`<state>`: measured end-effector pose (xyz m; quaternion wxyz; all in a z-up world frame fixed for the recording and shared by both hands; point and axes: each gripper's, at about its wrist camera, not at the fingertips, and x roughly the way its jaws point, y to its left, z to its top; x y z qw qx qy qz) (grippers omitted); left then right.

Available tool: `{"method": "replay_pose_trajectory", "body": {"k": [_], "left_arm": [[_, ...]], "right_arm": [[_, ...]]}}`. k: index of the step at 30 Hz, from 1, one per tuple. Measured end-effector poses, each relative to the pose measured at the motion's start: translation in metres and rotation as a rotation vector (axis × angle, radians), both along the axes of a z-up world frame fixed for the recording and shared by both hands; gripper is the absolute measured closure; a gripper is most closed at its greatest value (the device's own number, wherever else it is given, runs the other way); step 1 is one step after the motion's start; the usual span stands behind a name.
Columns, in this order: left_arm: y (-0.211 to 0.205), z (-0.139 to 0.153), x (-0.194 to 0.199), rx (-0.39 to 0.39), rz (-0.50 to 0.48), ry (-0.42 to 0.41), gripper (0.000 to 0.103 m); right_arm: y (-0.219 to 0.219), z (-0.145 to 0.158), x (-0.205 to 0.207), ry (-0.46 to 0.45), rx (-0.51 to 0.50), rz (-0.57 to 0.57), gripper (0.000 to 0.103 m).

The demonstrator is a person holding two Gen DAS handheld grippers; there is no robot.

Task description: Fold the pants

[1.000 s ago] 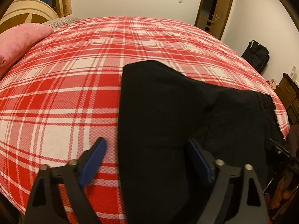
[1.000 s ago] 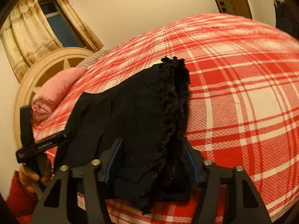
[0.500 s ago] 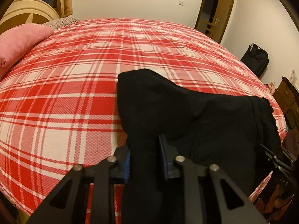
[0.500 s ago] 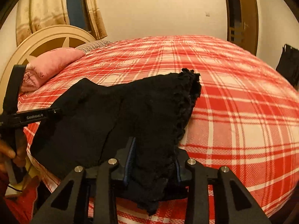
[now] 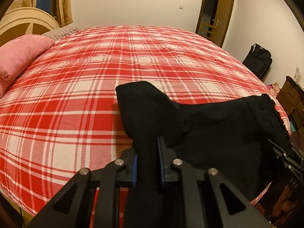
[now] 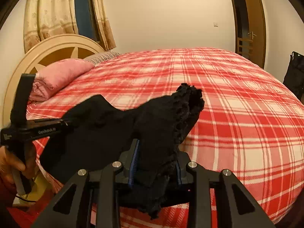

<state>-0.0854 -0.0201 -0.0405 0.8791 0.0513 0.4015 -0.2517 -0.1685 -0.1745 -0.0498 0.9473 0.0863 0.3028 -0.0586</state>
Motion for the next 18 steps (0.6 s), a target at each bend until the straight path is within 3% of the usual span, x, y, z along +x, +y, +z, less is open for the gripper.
{"method": "replay_pose_trajectory", "body": {"k": [18], "left_arm": [[0.014, 0.028, 0.019, -0.021, 0.043, -0.056, 0.085]], "right_arm": [[0.021, 0.028, 0.031, -0.051, 0.0, 0.079, 0.071]]}}
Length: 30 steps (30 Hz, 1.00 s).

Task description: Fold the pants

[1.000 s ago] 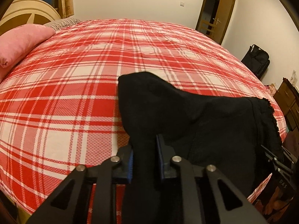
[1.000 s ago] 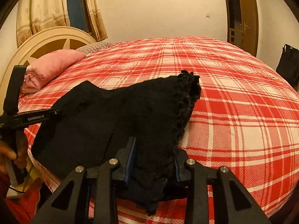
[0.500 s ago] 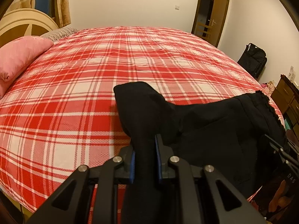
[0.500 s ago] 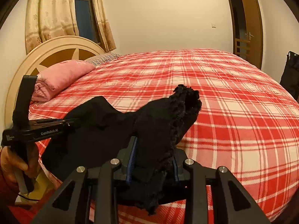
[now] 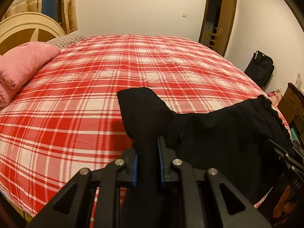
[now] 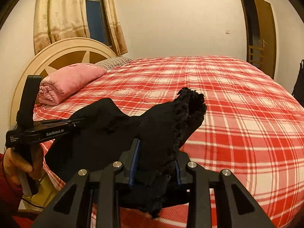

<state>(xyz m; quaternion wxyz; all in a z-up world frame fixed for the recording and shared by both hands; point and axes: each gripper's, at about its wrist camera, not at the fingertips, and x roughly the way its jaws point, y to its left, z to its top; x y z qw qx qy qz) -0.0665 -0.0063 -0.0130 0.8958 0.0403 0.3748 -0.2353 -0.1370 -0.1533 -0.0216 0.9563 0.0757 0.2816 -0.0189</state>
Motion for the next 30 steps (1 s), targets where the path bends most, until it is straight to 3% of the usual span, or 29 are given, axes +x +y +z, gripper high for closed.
{"method": "replay_pose_trajectory", "body": {"k": [30], "left_arm": [[0.085, 0.022, 0.055, -0.035, 0.217, -0.059, 0.085]], "right_arm": [[0.068, 0.033, 0.109, -0.069, -0.026, 0.206, 0.071]]}}
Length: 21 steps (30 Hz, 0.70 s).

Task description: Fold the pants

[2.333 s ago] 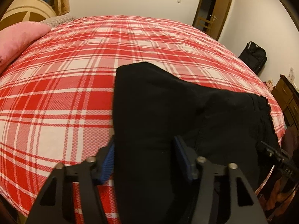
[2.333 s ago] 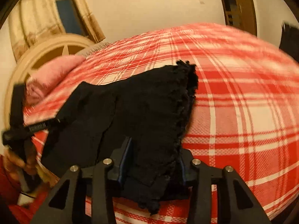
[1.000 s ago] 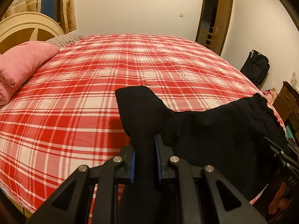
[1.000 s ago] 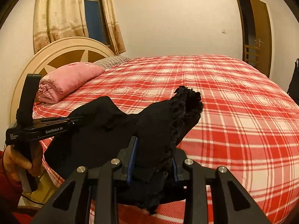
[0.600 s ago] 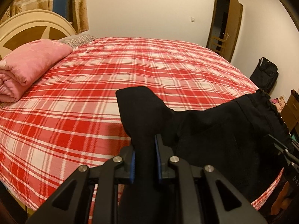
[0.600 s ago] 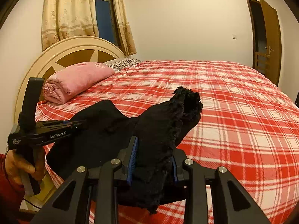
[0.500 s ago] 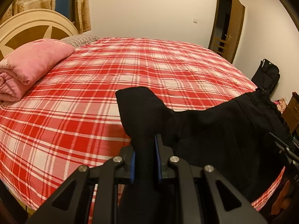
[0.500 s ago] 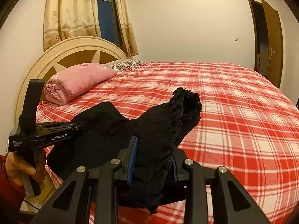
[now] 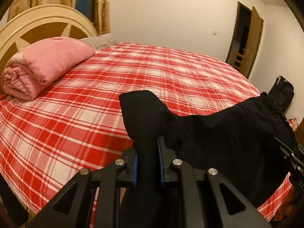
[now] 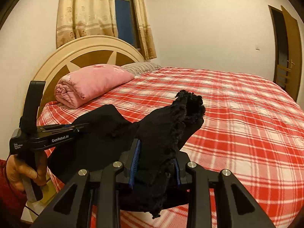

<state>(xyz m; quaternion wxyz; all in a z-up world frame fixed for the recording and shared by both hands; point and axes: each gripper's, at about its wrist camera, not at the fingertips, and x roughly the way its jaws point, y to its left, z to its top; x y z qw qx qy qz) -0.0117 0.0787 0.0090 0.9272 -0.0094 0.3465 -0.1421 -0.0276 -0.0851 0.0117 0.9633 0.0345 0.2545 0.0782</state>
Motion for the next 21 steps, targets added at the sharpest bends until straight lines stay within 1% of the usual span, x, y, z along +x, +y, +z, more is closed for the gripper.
{"method": "replay_pose_trajectory", "body": {"k": [5, 9, 10, 12, 14, 15, 16, 18, 20, 21], "left_arm": [[0.029, 0.004, 0.014, -0.005, 0.078, -0.013, 0.085], [0.053, 0.01, 0.025, -0.004, 0.146, -0.037, 0.09], [0.059, 0.011, 0.028, -0.003, 0.16, -0.04, 0.09], [0.07, 0.008, 0.037, 0.011, 0.194, -0.045, 0.09], [0.081, 0.0, 0.047, 0.045, 0.242, -0.047, 0.093], [0.085, -0.002, 0.049, 0.056, 0.256, -0.048, 0.096], [0.091, -0.004, 0.051, 0.069, 0.274, -0.053, 0.096], [0.108, -0.003, 0.05, 0.068, 0.302, -0.063, 0.096], [0.125, 0.0, 0.049, 0.062, 0.323, -0.066, 0.095], [0.131, 0.0, 0.05, 0.073, 0.33, -0.06, 0.095]], "right_arm": [[0.026, 0.0, 0.032, -0.006, 0.01, 0.065, 0.071], [0.047, -0.001, 0.059, -0.021, 0.005, 0.121, 0.071], [0.055, -0.003, 0.068, -0.026, -0.002, 0.137, 0.071], [0.07, -0.009, 0.084, -0.026, -0.053, 0.145, 0.072], [0.079, -0.025, 0.102, 0.01, -0.096, 0.154, 0.073], [0.08, -0.032, 0.107, 0.031, -0.11, 0.152, 0.073], [0.079, -0.042, 0.11, 0.057, -0.127, 0.144, 0.073], [0.07, -0.052, 0.111, 0.08, -0.128, 0.131, 0.073], [0.056, -0.062, 0.11, 0.112, -0.104, 0.117, 0.073], [0.052, -0.065, 0.11, 0.119, -0.102, 0.113, 0.073]]}}
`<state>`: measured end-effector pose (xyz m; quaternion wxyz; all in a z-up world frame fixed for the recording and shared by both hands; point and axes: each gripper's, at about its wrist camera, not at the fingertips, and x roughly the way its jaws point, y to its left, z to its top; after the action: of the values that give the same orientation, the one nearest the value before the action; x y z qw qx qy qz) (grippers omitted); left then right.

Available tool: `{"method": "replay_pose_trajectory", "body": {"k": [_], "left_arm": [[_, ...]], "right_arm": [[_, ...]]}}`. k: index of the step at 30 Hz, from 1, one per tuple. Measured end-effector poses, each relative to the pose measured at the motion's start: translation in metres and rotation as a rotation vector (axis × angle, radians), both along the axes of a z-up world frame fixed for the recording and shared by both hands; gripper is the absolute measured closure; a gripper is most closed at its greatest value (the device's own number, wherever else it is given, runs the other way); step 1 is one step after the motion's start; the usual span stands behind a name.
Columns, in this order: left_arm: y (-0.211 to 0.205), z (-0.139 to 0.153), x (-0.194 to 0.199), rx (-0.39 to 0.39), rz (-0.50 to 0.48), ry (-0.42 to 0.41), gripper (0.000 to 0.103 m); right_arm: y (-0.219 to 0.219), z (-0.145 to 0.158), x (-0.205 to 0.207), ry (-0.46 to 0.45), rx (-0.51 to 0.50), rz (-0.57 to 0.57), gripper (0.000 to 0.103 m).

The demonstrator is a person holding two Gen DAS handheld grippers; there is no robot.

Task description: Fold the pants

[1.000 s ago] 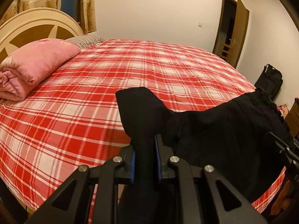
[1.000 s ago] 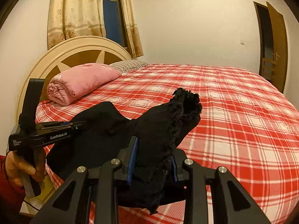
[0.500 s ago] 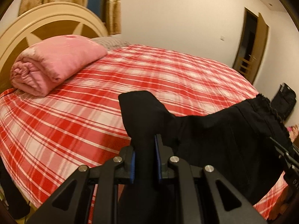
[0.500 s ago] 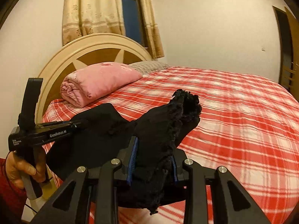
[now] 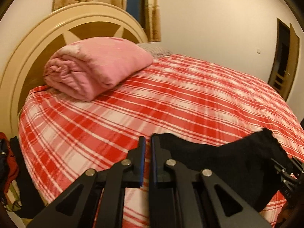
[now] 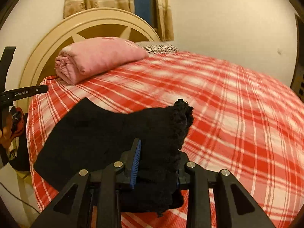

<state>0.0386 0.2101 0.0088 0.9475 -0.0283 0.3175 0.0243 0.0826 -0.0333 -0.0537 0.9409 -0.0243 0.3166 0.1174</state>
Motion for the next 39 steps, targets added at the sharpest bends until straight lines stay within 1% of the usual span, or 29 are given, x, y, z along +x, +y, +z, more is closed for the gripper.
{"method": "replay_pose_trajectory", "body": {"k": [2, 3, 4, 5, 6, 7, 10, 11, 12, 13, 15, 16, 17, 18, 19, 21, 23, 24, 25, 26, 27, 28, 29, 30, 31, 33, 35, 37, 39], "left_arm": [[0.006, -0.006, 0.005, 0.012, 0.002, 0.029, 0.091], [0.008, -0.011, 0.007, 0.01, 0.001, 0.05, 0.085], [0.008, -0.017, 0.009, 0.001, -0.001, 0.073, 0.075], [0.008, -0.025, 0.013, -0.018, -0.012, 0.104, 0.068], [0.005, -0.033, 0.016, -0.042, -0.036, 0.134, 0.054], [0.001, -0.044, 0.019, -0.069, -0.058, 0.16, 0.043], [-0.011, -0.067, 0.026, -0.108, -0.106, 0.228, 0.035], [-0.015, -0.075, 0.029, -0.125, -0.126, 0.254, 0.033], [-0.018, -0.082, 0.032, -0.136, -0.134, 0.278, 0.027], [-0.021, -0.087, 0.032, -0.143, -0.131, 0.29, 0.024], [-0.019, -0.093, 0.033, -0.178, -0.113, 0.3, 0.022], [-0.019, -0.092, 0.032, -0.194, -0.111, 0.29, 0.027], [-0.019, -0.091, 0.032, -0.204, -0.119, 0.286, 0.034], [-0.02, -0.09, 0.032, -0.22, -0.14, 0.282, 0.051], [-0.021, -0.088, 0.031, -0.232, -0.147, 0.279, 0.053], [-0.023, -0.087, 0.031, -0.224, -0.143, 0.281, 0.056], [-0.024, -0.087, 0.03, -0.222, -0.137, 0.276, 0.057], [-0.024, -0.087, 0.029, -0.229, -0.131, 0.273, 0.059], [-0.023, -0.087, 0.029, -0.234, -0.126, 0.269, 0.06], [-0.023, -0.087, 0.028, -0.236, -0.122, 0.266, 0.061], [-0.024, -0.086, 0.028, -0.23, -0.122, 0.263, 0.063], [-0.025, -0.086, 0.028, -0.221, -0.121, 0.26, 0.068], [-0.025, -0.084, 0.028, -0.215, -0.117, 0.253, 0.071], [-0.024, -0.081, 0.027, -0.217, -0.112, 0.243, 0.078], [-0.023, -0.079, 0.029, -0.225, -0.11, 0.238, 0.081], [-0.022, -0.074, 0.029, -0.241, -0.103, 0.229, 0.083], [-0.022, -0.066, 0.029, -0.246, -0.098, 0.213, 0.083], [-0.021, -0.058, 0.027, -0.268, -0.101, 0.19, 0.084], [-0.016, -0.046, 0.025, -0.29, -0.097, 0.156, 0.084]], "right_arm": [[-0.004, -0.01, -0.003, 0.015, -0.013, -0.006, 0.073], [-0.006, -0.015, -0.004, 0.025, -0.015, -0.01, 0.073], [-0.009, -0.02, -0.004, 0.036, -0.01, -0.016, 0.073], [-0.011, -0.022, -0.004, 0.043, -0.003, -0.02, 0.073], [-0.014, -0.024, -0.004, 0.054, 0.015, -0.025, 0.073], [-0.016, -0.025, -0.004, 0.06, 0.029, -0.027, 0.073], [-0.02, -0.026, -0.004, 0.075, 0.057, -0.022, 0.072], [-0.021, -0.027, -0.004, 0.08, 0.066, -0.021, 0.07], [-0.024, -0.027, -0.004, 0.092, 0.093, -0.021, 0.069], [-0.028, -0.027, -0.004, 0.101, 0.126, -0.023, 0.064], [-0.044, -0.025, -0.005, 0.122, 0.237, -0.047, 0.058], [-0.052, -0.022, -0.005, 0.118, 0.284, -0.069, 0.049], [-0.057, -0.02, -0.004, 0.111, 0.312, -0.082, 0.036], [-0.062, -0.016, -0.003, 0.098, 0.348, -0.093, 0.032], [-0.067, -0.012, 0.003, 0.087, 0.376, -0.1, 0.029], [-0.066, -0.01, 0.017, 0.112, 0.375, -0.096, 0.029], [-0.06, -0.021, 0.039, 0.192, 0.352, -0.083, 0.029], [-0.056, -0.032, 0.051, 0.251, 0.338, -0.086, 0.029], [-0.053, -0.04, 0.056, 0.281, 0.334, -0.087, 0.029], [-0.05, -0.049, 0.059, 0.308, 0.344, -0.087, 0.044], [-0.05, -0.052, 0.06, 0.313, 0.377, -0.077, 0.054], [-0.051, -0.053, 0.059, 0.311, 0.412, -0.063, 0.058], [-0.048, -0.05, 0.058, 0.3, 0.398, -0.063, 0.067], [-0.044, -0.046, 0.058, 0.293, 0.366, -0.05, 0.069], [-0.038, -0.039, 0.057, 0.278, 0.332, -0.038, 0.073], [-0.032, -0.024, 0.055, 0.231, 0.31, -0.01, 0.076], [-0.022, -0.002, 0.049, 0.151, 0.292, 0.032, 0.077], [-0.007, 0.022, 0.043, 0.072, 0.246, 0.077, 0.077], [0.005, 0.037, 0.044, 0.017, 0.199, 0.1, 0.077]]}}
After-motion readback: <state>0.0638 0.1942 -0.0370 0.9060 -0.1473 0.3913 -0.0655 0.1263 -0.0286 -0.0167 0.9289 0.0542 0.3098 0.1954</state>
